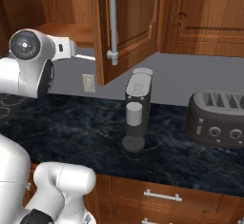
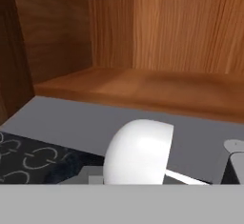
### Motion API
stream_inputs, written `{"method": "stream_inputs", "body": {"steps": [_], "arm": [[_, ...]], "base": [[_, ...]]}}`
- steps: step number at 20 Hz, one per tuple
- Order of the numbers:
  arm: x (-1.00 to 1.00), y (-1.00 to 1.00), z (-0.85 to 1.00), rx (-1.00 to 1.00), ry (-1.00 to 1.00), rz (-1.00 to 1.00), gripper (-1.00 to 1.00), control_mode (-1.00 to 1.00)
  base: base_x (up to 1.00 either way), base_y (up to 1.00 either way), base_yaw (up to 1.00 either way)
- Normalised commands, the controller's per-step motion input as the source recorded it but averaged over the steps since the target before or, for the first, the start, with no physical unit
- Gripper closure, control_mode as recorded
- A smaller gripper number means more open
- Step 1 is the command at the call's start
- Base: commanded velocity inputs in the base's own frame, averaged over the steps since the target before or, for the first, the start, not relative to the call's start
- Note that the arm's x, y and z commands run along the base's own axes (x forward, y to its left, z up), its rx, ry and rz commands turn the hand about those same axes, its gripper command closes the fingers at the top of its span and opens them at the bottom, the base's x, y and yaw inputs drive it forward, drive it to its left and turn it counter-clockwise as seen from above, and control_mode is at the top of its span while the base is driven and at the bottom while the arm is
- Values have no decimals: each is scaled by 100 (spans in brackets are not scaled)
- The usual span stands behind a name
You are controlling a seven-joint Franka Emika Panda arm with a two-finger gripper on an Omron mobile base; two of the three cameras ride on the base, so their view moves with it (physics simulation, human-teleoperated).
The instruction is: Open the cabinet and move the ladle to the pot. Then close the cabinet.
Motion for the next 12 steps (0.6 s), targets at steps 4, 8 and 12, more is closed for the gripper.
{"method": "stream_inputs", "body": {"steps": [4,8,12], "arm": [[-100,-2,0,0,5,-3,100,-100],[-100,-11,3,-1,7,-5,100,-100],[-73,-4,0,-4,14,-2,100,-100]], "base": [[0,0,0],[0,0,0],[0,0,0]]}}
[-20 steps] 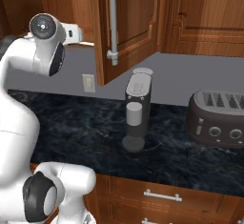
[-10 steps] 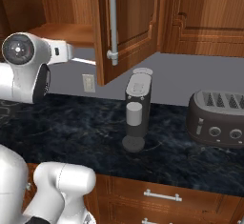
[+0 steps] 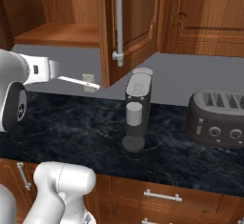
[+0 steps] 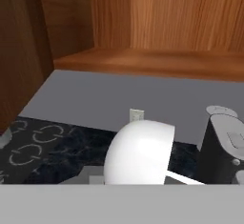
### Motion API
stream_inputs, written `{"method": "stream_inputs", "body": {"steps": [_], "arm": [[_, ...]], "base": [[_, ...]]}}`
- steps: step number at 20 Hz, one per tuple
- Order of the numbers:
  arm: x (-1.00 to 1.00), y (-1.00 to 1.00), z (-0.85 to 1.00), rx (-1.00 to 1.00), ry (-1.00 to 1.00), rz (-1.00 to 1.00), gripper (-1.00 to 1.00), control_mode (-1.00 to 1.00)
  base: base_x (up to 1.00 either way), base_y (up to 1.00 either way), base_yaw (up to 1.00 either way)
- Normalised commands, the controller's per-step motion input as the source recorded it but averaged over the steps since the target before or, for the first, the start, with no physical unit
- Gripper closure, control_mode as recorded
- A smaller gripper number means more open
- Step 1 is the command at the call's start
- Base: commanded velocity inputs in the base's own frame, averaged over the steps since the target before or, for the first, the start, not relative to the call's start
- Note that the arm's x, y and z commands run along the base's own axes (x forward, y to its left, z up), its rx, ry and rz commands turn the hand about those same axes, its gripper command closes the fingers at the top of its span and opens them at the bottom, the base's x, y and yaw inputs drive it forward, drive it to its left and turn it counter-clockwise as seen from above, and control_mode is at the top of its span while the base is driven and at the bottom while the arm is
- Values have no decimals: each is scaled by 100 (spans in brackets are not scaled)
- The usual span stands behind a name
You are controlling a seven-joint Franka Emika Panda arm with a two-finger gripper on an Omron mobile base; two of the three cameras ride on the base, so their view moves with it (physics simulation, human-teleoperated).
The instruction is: Open the cabinet and move the ladle to the pot. Then close the cabinet.
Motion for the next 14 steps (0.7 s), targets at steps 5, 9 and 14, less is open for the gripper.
{"method": "stream_inputs", "body": {"steps": [5,9,14], "arm": [[-34,-2,0,-2,14,-1,100,-100],[-10,-1,-1,0,10,-1,100,-100],[-26,0,-10,-2,9,-5,100,-100]], "base": [[0,0,0],[0,0,0],[0,0,0]]}}
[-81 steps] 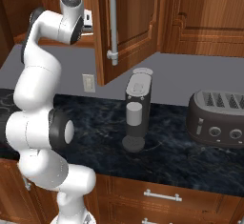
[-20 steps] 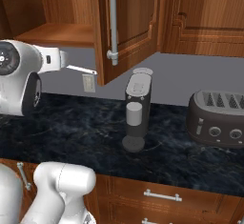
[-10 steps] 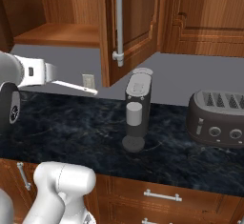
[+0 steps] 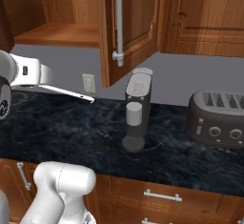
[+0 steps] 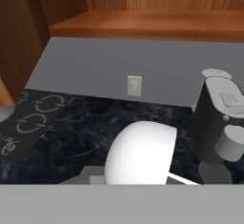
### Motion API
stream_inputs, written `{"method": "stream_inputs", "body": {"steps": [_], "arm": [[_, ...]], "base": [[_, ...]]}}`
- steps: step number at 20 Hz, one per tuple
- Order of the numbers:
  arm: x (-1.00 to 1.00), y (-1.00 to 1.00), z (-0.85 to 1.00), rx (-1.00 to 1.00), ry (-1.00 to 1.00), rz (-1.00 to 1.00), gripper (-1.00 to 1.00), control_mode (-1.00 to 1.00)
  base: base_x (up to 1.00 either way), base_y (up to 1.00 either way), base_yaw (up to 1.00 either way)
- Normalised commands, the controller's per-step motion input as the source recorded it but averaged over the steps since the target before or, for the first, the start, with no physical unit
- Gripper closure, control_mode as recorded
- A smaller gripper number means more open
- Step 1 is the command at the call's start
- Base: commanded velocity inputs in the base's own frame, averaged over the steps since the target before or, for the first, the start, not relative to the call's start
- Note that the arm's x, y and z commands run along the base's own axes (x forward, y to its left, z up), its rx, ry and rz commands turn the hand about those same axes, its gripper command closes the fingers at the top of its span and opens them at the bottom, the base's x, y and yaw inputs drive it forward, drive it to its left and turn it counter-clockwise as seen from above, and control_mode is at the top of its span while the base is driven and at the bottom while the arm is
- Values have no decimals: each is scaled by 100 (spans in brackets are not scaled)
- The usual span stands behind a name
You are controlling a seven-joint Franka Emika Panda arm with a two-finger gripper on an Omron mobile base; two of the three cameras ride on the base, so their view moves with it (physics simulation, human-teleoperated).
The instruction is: Open the cabinet and move the ladle to the pot. Then close the cabinet.
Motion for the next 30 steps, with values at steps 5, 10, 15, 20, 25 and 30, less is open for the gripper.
{"method": "stream_inputs", "body": {"steps": [5,10,15,20,25,30], "arm": [[-20,0,-5,-1,2,-3,100,100],[0,0,0,0,0,0,100,100],[0,0,0,0,0,0,100,100],[0,0,0,0,0,0,100,100],[0,0,0,0,0,0,100,100],[0,0,0,0,0,0,100,100]], "base": [[-57,0,-6],[-95,9,-9],[-3,93,5],[40,100,8],[55,100,5],[78,98,6]]}}
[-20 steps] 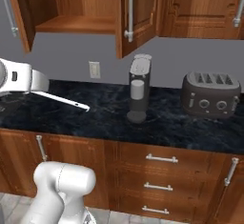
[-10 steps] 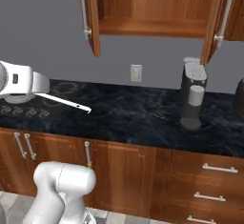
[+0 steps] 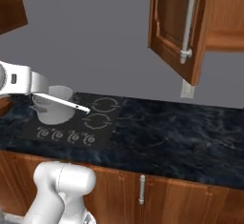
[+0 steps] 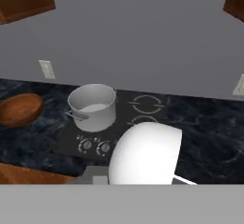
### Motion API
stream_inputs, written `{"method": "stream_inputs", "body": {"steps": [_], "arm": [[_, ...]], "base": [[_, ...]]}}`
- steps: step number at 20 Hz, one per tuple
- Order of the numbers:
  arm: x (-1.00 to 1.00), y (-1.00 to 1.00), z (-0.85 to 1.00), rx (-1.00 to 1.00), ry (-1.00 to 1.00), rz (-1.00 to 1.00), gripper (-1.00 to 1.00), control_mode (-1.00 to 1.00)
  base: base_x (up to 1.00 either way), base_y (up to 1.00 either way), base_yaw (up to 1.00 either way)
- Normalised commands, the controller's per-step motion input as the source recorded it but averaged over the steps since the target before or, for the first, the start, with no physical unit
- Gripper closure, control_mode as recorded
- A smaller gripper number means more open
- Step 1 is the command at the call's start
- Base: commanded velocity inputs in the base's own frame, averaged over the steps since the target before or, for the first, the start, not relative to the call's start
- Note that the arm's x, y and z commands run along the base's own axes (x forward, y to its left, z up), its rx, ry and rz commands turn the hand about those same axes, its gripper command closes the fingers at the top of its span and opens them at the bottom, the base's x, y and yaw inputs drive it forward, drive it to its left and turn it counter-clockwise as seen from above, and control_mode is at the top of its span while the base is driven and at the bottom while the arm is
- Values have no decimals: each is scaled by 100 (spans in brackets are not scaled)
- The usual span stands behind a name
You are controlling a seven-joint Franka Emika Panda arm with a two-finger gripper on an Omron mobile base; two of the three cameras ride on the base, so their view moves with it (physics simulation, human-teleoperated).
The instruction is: Open the cabinet and move the ladle to the pot. Then close the cabinet.
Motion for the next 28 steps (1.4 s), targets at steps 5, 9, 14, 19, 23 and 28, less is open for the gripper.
{"method": "stream_inputs", "body": {"steps": [5,9,14,19,23,28], "arm": [[0,0,0,0,0,0,100,100],[0,0,0,0,0,0,100,100],[54,15,-19,0,15,3,100,-100],[100,68,-62,0,36,9,100,-100],[95,59,-56,0,22,10,100,-100],[86,32,-54,-3,10,4,100,-100]], "base": [[88,77,5],[96,38,4],[36,5,1],[0,0,0],[0,0,0],[0,0,0]]}}
